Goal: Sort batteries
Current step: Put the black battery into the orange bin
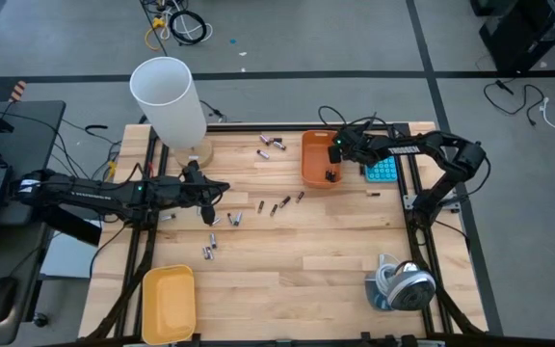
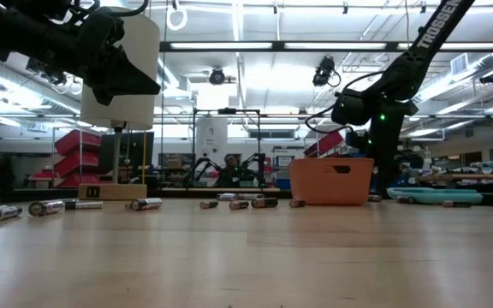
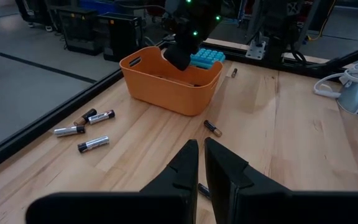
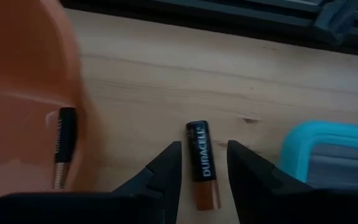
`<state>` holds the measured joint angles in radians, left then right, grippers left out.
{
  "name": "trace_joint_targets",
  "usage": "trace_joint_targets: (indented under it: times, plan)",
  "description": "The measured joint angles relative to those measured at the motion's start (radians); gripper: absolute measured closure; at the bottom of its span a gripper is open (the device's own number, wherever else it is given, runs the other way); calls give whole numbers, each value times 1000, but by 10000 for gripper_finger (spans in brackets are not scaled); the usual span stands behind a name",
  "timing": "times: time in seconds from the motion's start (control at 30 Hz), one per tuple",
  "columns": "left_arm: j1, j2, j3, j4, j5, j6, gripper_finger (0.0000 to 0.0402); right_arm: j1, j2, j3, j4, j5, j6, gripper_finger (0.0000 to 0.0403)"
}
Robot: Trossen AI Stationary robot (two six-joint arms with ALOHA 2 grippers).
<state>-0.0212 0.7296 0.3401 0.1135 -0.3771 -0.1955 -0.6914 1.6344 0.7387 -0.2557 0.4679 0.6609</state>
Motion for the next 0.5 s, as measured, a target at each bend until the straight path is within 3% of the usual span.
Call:
trace_joint_targets:
  times: [0.27,0.5]
  plan:
    - [0,0,0,0,0,0,371,-2,3,0,4,-1,-2,288]
    - [0,0,0,1,0,0,371,-3,102,5,51,2,-4,288]
